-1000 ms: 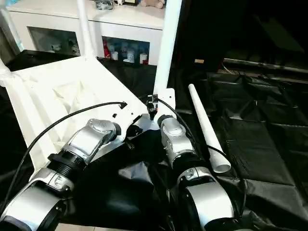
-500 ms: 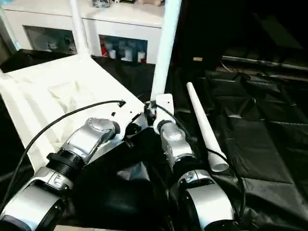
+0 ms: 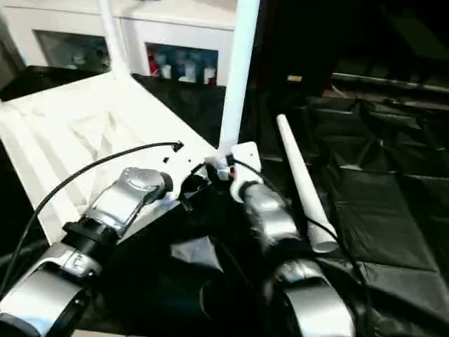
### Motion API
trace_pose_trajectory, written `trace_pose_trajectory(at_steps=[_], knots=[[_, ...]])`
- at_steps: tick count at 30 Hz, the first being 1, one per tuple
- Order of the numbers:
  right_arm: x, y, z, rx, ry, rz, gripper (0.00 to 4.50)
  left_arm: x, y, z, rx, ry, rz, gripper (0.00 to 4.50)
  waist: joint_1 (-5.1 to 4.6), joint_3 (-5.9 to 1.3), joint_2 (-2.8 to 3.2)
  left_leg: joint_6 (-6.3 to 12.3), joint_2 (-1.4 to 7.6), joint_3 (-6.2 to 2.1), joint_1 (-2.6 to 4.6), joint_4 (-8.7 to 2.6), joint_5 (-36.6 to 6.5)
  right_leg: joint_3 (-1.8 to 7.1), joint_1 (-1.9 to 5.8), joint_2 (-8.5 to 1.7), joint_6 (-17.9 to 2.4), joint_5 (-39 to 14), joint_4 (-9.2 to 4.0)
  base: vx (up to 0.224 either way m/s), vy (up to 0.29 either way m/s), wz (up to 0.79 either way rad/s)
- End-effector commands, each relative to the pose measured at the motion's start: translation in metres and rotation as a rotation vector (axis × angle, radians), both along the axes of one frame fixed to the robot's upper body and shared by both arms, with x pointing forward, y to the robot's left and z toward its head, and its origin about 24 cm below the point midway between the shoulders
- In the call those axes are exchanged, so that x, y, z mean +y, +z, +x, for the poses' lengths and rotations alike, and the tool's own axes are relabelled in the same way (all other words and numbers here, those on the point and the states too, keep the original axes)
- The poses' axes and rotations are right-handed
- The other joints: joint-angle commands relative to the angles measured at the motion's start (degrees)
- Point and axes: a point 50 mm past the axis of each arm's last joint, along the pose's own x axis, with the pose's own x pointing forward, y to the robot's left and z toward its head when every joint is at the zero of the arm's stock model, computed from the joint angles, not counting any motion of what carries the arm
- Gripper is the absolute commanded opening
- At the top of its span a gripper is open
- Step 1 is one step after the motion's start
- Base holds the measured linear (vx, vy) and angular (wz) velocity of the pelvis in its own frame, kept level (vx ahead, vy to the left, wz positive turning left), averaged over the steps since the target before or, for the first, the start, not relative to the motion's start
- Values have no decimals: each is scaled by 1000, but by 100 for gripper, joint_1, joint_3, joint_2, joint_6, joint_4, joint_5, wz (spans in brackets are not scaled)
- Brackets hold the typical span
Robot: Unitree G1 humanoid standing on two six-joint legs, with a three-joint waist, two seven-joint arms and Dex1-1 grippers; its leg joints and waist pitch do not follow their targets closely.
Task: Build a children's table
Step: Insert table leg to table base, then rotate leg to tighten
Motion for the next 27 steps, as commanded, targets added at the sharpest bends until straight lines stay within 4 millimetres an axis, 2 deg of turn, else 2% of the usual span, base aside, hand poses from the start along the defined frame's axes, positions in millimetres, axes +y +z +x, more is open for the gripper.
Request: trace_pose_trajectory(at_steps=[1, 3, 5, 6, 7, 9, 10, 11, 16, 21, 27], knots=[[0, 15, -3, -38, 87, 1, 447, -2, 1, -3, -15, -61, 12, 0, 46, -359, 10, 419, -9, 101, 1, -284, -527, 238, 426, -271, -1281, -45, -303, 0, 0, 0], [-9, 20, -11, -34, 145, -7, 447, 1, 1, -6, -9, -95, 9, 0, 77, -347, 27, 423, -7, 98, 6, -292, -524, 236, 425, -269, -1253, -54, -306, 0, 0, 0], [-15, 22, -18, -26, 206, -29, 447, 6, 0, -7, -10, -116, 25, 0, 92, -351, 12, 415, -1, 96, -1, -286, -528, 243, 433, -274, -1232, -29, -295, 0, 0, 0], [-20, 24, -26, -19, 278, -64, 447, 10, -2, -8, -8, -130, 40, 0, 97, -349, 34, 423, -12, 92, -2, -285, -537, 238, 449, -258, -1218, -19, -299, 0, 0, 0], [-21, 24, -30, -14, 313, -82, 447, 12, -2, -8, -7, -137, 46, 0, 101, -336, 22, 427, -1, 94, -1, -284, -578, 240, 436, -266, -1191, -58, -307, 0, 0, 0], [-30, 29, -39, -12, 363, -126, 447, 16, -3, -12, 4, -179, 38, 0, 106, -327, 28, 366, -2, 94, 1, -298, -720, 238, 431, -273, -1147, -362, -341, 0, 0, 0], [-35, 31, -41, -8, 368, -139, 447, 18, -3, -14, 8, -199, 34, 0, 126, -328, 10, 347, 1, 88, 2, -296, -731, 246, 448, -277, -1096, -450, -343, 0, 0, 0], [-35, 31, -42, -7, 368, -141, 447, 19, -3, -14, 8, -201, 33, 0, 116, -328, 22, 318, 14, 89, 7, -301, -754, 250, 417, -285, -1113, -484, -338, 0, 0, 0], [-54, 38, -53, 24, 375, -201, 447, 22, 1, -31, 31, -373, -31, 0, 136, -338, 32, 248, 15, 89, 24, -291, -717, 254, 409, -278, -1113, -464, -318, 0, 0, 0], [-57, 38, -66, 61, 453, -193, 447, 24, 1, -50, 75, -522, -52, 0, 195, -350, 33, 315, 23, 110, 49, -266, -640, 263, 397, -264, -1250, -100, -263, 0, 0, 0], [-53, 33, -80, 118, 562, -210, 447, 20, 2, -57, 81, -597, -56, 0, 230, -313, 16, 233, 31, 110, 55, -286, -957, 264, 386, -280, -1100, -675, -315, 0, 0, 0]])
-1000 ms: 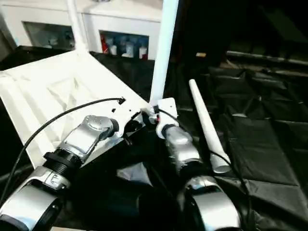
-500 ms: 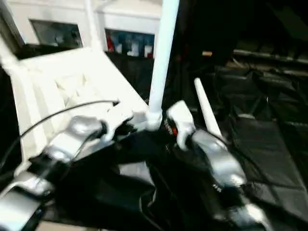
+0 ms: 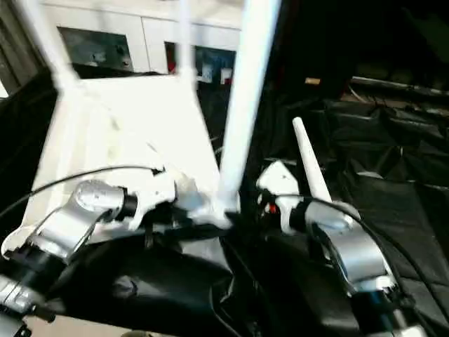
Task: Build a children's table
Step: Rotate leg to tighten
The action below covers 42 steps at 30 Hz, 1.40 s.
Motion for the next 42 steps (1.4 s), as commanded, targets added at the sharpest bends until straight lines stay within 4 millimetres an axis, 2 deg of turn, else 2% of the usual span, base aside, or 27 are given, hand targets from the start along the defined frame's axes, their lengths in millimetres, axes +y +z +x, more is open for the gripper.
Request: trace_pose_trajectory(at_steps=[1, 6, 10, 12, 13, 21, 22, 26, 28, 31, 33, 34, 35, 36, 37, 38, 39, 40, 41, 42], knots=[[2, 1, -4, 15, 36, -5, 447, -15, 7, -7, -17, -112, -42, 0, -23, -329, 2, 208, 22, 80, 6, -335, -1003, 246, 364, -278, -1054, -817, -348, 0, 0, 0], [2, -2, -1, 12, 23, -20, 447, -17, 10, -7, -21, -122, -43, 0, -20, -330, -14, 133, 6, 69, -14, -324, -1010, 246, 355, -276, -873, -1207, -369, 0, 0, 0], [4, -2, 2, 1, 2, 6, 447, -16, 10, -7, -24, -123, -38, 0, -21, -353, -14, 146, 0, 68, -20, -304, -842, 243, 359, -265, -903, -952, -330, 0, 0, 0], [6, -2, 3, 0, -3, 15, 447, -16, 10, -7, -24, -122, -37, 0, -22, -367, -5, 165, 1, 69, -15, -293, -746, 243, 362, -257, -998, -683, -297, 0, 0, 0], [7, -3, 4, 0, -4, 18, 419, -15, 9, -7, -24, -122, -35, 0, -18, -370, 0, 167, 0, 69, -11, -289, -722, 242, 363, -252, -1024, -606, -289, 0, 0, 0], [13, -9, 11, -6, -41, 34, 366, -14, 9, -6, -26, -114, -30, 0, -22, -377, -3, 158, -10, 73, -14, -279, -723, 237, 380, -255, -1088, -559, -275, 0, 0, 0], [14, -10, 12, -5, -42, 35, 339, -13, 9, -6, -27, -111, -29, 0, -27, -374, 0, 161, -12, 70, -21, -279, -694, 235, 383, -254, -1093, -493, -267, 0, 0, 0], [14, -11, 13, -4, -43, 39, 320, -13, 9, -6, -26, -109, -28, 0, -28, -370, -2, 162, -13, 72, -19, -279, -748, 238, 385, -259, -1063, -612, -277, 0, 0, 0], [15, -11, 13, -4, -45, 41, 289, -13, 8, -6, -27, -104, -28, 0, -32, -370, -1, 153, -13, 70, -22, -279, -761, 237, 385, -258, -1052, -654, -281, 0, 0, 0], [15, -14, 14, 1, -79, 64, 280, -11, 7, -1, -33, -38, -22, 0, -42, -370, -2, 143, -15, 74, -22, -274, -770, 238, 378, -256, -1064, -654, -281, 0, 0, 0], [15, -19, 17, 7, -149, 78, 274, -11, 6, 8, -42, 63, -21, 0, -60, -355, 0, 91, -19, 75, -19, -282, -871, 233, 363, -258, -1033, -876, -308, 0, 0, 0], [15, -27, 22, 19, -252, 74, 274, -13, 8, 19, -61, 180, -43, 0, -66, -355, -9, 67, -24, 78, -22, -278, -903, 234, 363, -260, -1019, -965, -314, 0, 0, 0], [16, -32, 24, 29, -306, 72, 274, -14, 9, 24, -65, 239, -56, 0, -78, -343, -22, 11, -40, 79, -23, -281, -979, 225, 352, -262, -964, -1254, -347, 0, 0, 0], [16, -33, 25, 33, -326, 71, 274, -15, 10, 26, -66, 261, -61, 0, -71, -352, -10, -17, -41, 64, -13, -283, -1029, 217, 355, -271, -921, -1415, -353, 0, 0, 0], [21, -43, 36, 73, -531, 105, 274, -20, 11, 36, -73, 373, -74, 0, -82, -353, 9, -58, -36, 57, -23, -289, -1011, 228, 358, -273, -854, -1483, -355, 0, 0, 0], [21, -43, 36, 73, -531, 105, 274, -20, 11, 36, -73, 373, -74, 0, -109, -347, 8, -104, -52, 54, -18, -293, -1105, 218, 337, -266, -841, -1594, -382, 0, 0, 0], [28, -49, 43, 97, -640, 116, 273, -25, 9, 41, -85, 432, -52, 0, -126, -365, 27, -135, -48, 38, -33, -294, -1089, 219, 359, -274, -828, -1561, -361, 0, 0, 0], [33, -51, 47, 104, -688, 112, 273, -28, 7, 44, -96, 468, -32, 0, -178, -364, 12, -146, -61, 40, -50, -297, -1074, 215, 353, -261, -811, -1502, -365, 0, 0, 0], [33, -51, 47, 104, -688, 112, 273, -28, 7, 44, -96, 468, -32, 0, -204, -360, 50, -169, -67, 39, -20, -294, -1185, 212, 334, -254, -790, -1596, -400, 0, 0, 0], [43, -54, 53, 120, -739, 115, 273, -34, 3, 46, -100, 506, -21, 0, -201, -369, 35, -156, -69, 37, -25, -289, -1169, 209, 358, -254, -783, -1559, -390, 0, 0, 0]])
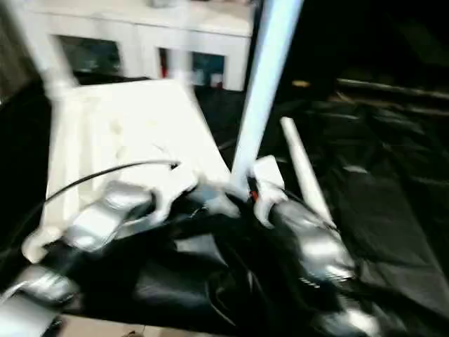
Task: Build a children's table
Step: Rotate leg to tighten
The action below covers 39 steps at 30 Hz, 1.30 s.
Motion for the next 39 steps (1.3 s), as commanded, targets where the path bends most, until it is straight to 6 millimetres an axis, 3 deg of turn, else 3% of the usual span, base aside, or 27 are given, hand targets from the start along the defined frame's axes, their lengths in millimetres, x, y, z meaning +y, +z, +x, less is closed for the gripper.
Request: trace_pose_trajectory(at_steps=[1, 2, 3, 4, 7, 8, 9, 10, 12, 17, 22, 24, 28, 31, 35, 39], knots=[[15, -27, 4, 153, -135, 13, 273, -4, 7, 15, -78, 171, 20, 0, -15, -362, 70, -135, -68, 48, -29, -378, -1224, 208, 317, -261, -859, -1526, -463, 0, 0, 0], [15, -27, 4, 153, -135, 13, 273, -4, 7, 15, -78, 171, 20, 0, -26, -366, 63, -165, -83, 42, -20, -372, -1267, 194, 324, -249, -844, -1606, -467, 0, 0, 0], [21, -27, 6, 163, -146, 27, 308, -8, 6, 16, -80, 185, 19, 0, -16, -372, 64, -142, -78, 49, 0, -371, -1277, 198, 319, -248, -840, -1589, -475, 0, 0, 0], [32, -25, 9, 151, -120, 36, 343, -18, 5, 16, -85, 196, 12, 0, -13, -372, 31, -98, -73, 49, -33, -370, -1195, 202, 341, -252, -853, -1426, -455, 0, 0, 0], [38, -23, 11, 139, -97, 37, 345, -23, 5, 16, -89, 198, 4, 0, -3, -384, 41, -3, -78, 54, -46, -362, -1070, 202, 356, -239, -915, -1037, -427, 0, 0, 0], [39, -22, 12, 136, -93, 36, 371, -24, 6, 16, -90, 196, 2, 0, -1, -394, 41, 25, -76, 50, -50, -364, -1011, 196, 367, -245, -939, -936, -417, 0, 0, 0], [40, -21, 12, 132, -87, 35, 371, -23, 6, 16, -93, 190, 1, 0, -4, -393, 42, 33, -76, 53, -49, -363, -999, 195, 365, -245, -960, -903, -416, 0, 0, 0], [40, -20, 13, 123, -79, 29, 386, -22, 6, 16, -97, 181, -1, 0, 4, -393, -1, 74, -73, 58, -46, -359, -961, 194, 373, -248, -977, -882, -407, 0, 0, 0], [39, -18, 15, 107, -67, 22, 390, -21, 7, 16, -106, 157, -5, 0, 0, -383, 13, 102, -71, 65, -46, -363, -993, 197, 363, -253, -979, -980, -425, 0, 0, 0], [23, -7, 17, 35, -6, -6, 390, -12, 7, 13, -112, 89, -1, 0, -9, -372, 30, 107, -66, 63, -43, -369, -1091, 198, 353, -258, -938, -1184, -450, 0, 0, 0], [3, 2, 12, -10, 80, -45, 390, -3, 8, 7, -101, -4, -18, 0, 37, -391, 43, 176, -42, 63, -42, -362, -876, 206, 374, -260, -1067, -751, -395, 0, 0, 0], [-9, 7, 4, -28, 191, -100, 390, 3, 7, 2, -93, -87, -30, 0, 79, -389, 33, 227, -50, 67, -41, -352, -835, 204, 397, -245, -1086, -623, -396, 0, 0, 0], [-23, 11, -8, -41, 337, -178, 390, 8, 9, -8, -74, -219, -62, 0, 100, -361, 40, 221, -42, 79, -37, -369, -1019, 209, 371, -257, -1054, -972, -427, 0, 0, 0], [-30, 18, -15, -57, 401, -181, 390, 12, 10, -17, -53, -312, -64, 0, 120, -357, 56, 184, -21, 71, -27, -378, -1124, 215, 355, -268, -1016, -1158, -441, 0, 0, 0], [-35, 24, -20, -63, 442, -169, 390, 15, 10, -22, -41, -364, -63, 0, 157, -364, 66, 197, -9, 79, -12, -373, -1073, 224, 335, -251, -1124, -857, -404, 0, 0, 0], [-34, 25, -32, -49, 571, -171, 390, 16, 13, -32, -24, -462, -80, 0, 180, -362, 57, 210, -6, 73, -19, -373, -1066, 220, 352, -262, -1108, -889, -399, 0, 0, 0]])
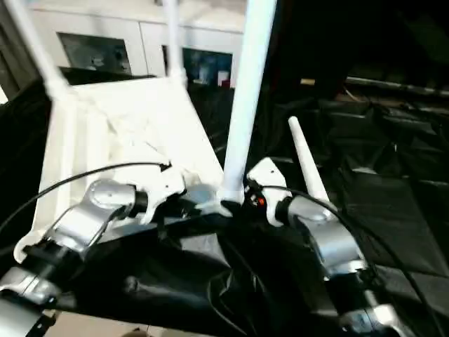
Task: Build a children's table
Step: Rotate leg to tighten
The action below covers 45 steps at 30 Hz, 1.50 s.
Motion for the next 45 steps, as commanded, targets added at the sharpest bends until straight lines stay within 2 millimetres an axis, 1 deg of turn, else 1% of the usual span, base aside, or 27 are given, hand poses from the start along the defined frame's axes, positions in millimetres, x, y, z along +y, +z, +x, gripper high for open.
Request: trace_pose_trajectory(at_steps=[1, 7, 9, 11, 12, 17, 18, 19, 21, 22, 23, 25, 26, 27, 28, 29, 31, 32, 34, 35, 36, 37, 38, 40, 41, 44, 45], knots=[[2, 6, -3, -17, 53, -3, 390, -18, 10, -10, -15, -155, -62, 0, -16, -365, -1, 210, -10, 72, -19, -352, -1056, 224, 378, -259, -1065, -935, -373, 0, 0, 0], [6, 6, -3, -3, 66, 20, 390, -17, 10, -12, -13, -161, -56, 0, -19, -362, -11, 171, -11, 71, -10, -353, -1105, 223, 360, -263, -998, -1176, -393, 0, 0, 0], [6, 6, -4, 3, 74, 21, 364, -16, 10, -12, -13, -161, -54, 0, -20, -365, -15, 170, -15, 72, -17, -348, -1074, 224, 364, -262, -985, -1148, -387, 0, 0, 0], [7, 5, -5, 10, 84, 25, 354, -16, 10, -13, -13, -159, -51, 0, -18, -377, -19, 191, -16, 71, -20, -340, -993, 223, 373, -261, -998, -1041, -369, 0, 0, 0], [7, 5, -6, 14, 88, 26, 327, -15, 10, -13, -13, -158, -50, 0, -19, -373, -18, 199, -16, 73, -21, -340, -987, 224, 368, -258, -1006, -1016, -371, 0, 0, 0], [7, 2, -9, 25, 103, 19, 307, -14, 8, -13, -12, -154, -43, 0, -17, -373, -15, 201, -16, 74, -20, -338, -975, 223, 369, -260, -999, -1025, -372, 0, 0, 0], [7, 1, -10, 26, 101, 19, 285, -13, 8, -13, -14, -150, -42, 0, -18, -369, -16, 196, -17, 73, -21, -341, -987, 221, 368, -256, -996, -1044, -373, 0, 0, 0], [7, 1, -9, 27, 93, 23, 279, -13, 8, -13, -15, -143, -42, 0, -13, -372, -25, 194, -18, 73, -18, -339, -995, 221, 369, -262, -988, -1085, -375, 0, 0, 0], [6, -1, -8, 27, 65, 33, 275, -13, 7, -11, -18, -110, -40, 0, -13, -374, -26, 195, -17, 73, -24, -337, -955, 223, 370, -262, -984, -1061, -372, 0, 0, 0], [6, -3, -4, 25, 5, 50, 271, -14, 6, -6, -27, -60, -39, 0, -21, -375, -37, 191, -18, 75, -29, -335, -927, 224, 367, -258, -991, -1023, -361, 0, 0, 0], [6, -6, 1, 25, -68, 67, 271, -14, 5, -1, -32, -2, -37, 0, -26, -370, -32, 179, -20, 72, -33, -340, -934, 220, 365, -260, -988, -1055, -368, 0, 0, 0], [4, -12, 8, 40, -195, 97, 270, -15, 3, 6, -47, 84, -34, 0, -49, -348, -47, 87, -43, 72, -20, -353, -1155, 201, 350, -277, -838, -1696, -445, 0, 0, 0], [4, -17, 12, 60, -278, 124, 270, -16, 2, 9, -47, 125, -31, 0, -50, -350, -51, 68, -46, 74, -17, -354, -1170, 204, 347, -276, -784, -1818, -456, 0, 0, 0], [4, -18, 13, 64, -304, 130, 270, -16, 2, 10, -48, 139, -31, 0, -60, -350, -48, 30, -43, 61, -18, -364, -1169, 205, 342, -273, -712, -1894, -464, 0, 0, 0], [4, -24, 17, 84, -408, 147, 269, -18, 1, 15, -52, 202, -30, 0, -73, -353, -36, 26, -44, 64, -22, -362, -1174, 214, 338, -276, -716, -1870, -455, 0, 0, 0], [9, -35, 22, 122, -546, 157, 269, -23, -2, 24, -45, 313, -28, 0, -110, -345, -44, -23, -51, 68, -18, -366, -1172, 212, 320, -263, -729, -1861, -464, 0, 0, 0], [22, -43, 26, 139, -636, 148, 269, -31, -4, 31, -43, 413, -7, 0, -141, -356, -40, -99, -72, 63, 1, -359, -1228, 201, 318, -269, -709, -2039, -478, 0, 0, 0], [30, -46, 28, 154, -671, 149, 268, -36, -5, 32, -49, 439, 4, 0, -156, -349, -27, -96, -66, 64, 4, -359, -1280, 208, 295, -281, -692, -2106, -503, 0, 0, 0], [39, -48, 30, 165, -686, 149, 268, -41, -6, 34, -52, 458, 9, 0, -161, -362, -32, -83, -64, 52, -4, -365, -1287, 204, 319, -269, -662, -2029, -493, 0, 0, 0], [52, -48, 32, 170, -686, 148, 268, -50, -6, 35, -51, 474, 3, 0, -168, -368, 6, -78, -66, 54, -2, -362, -1289, 208, 307, -257, -678, -1806, -493, 0, 0, 0], [62, -46, 33, 170, -643, 160, 268, -57, -4, 34, -55, 468, -5, 0, -163, -376, -24, -52, -81, 49, -16, -361, -1277, 196, 341, -248, -679, -1713, -478, 0, 0, 0], [70, -43, 34, 164, -614, 171, 268, -64, -1, 34, -65, 454, -18, 0, -153, -382, -18, -34, -73, 49, -13, -361, -1269, 198, 343, -253, -687, -1648, -470, 0, 0, 0], [70, -43, 34, 164, -614, 171, 268, -64, -1, 34, -65, 454, -18, 0, -154, -382, -26, 4, -71, 50, -25, -360, -1220, 200, 352, -250, -704, -1509, -456, 0, 0, 0], [72, -42, 36, 154, -617, 171, 324, -68, 0, 34, -70, 441, -29, 0, -155, -381, -21, 36, -71, 55, -19, -361, -1214, 201, 350, -250, -741, -1435, -457, 0, 0, 0], [72, -41, 37, 149, -622, 170, 324, -70, 1, 35, -74, 433, -32, 0, -152, -381, -28, 46, -68, 53, -19, -365, -1224, 198, 352, -255, -758, -1446, -456, 0, 0, 0], [67, -37, 42, 117, -610, 162, 356, -69, 2, 34, -93, 392, -36, 0, -166, -367, -29, 56, -76, 51, -11, -377, -1411, 188, 340, -257, -702, -1779, -500, 0, 0, 0], [64, -34, 43, 99, -580, 154, 365, -68, 3, 34, -113, 353, -50, 0, -159, -361, -31, 72, -71, 48, -5, -384, -1491, 187, 330, -263, -634, -1955, -530, 0, 0, 0]])
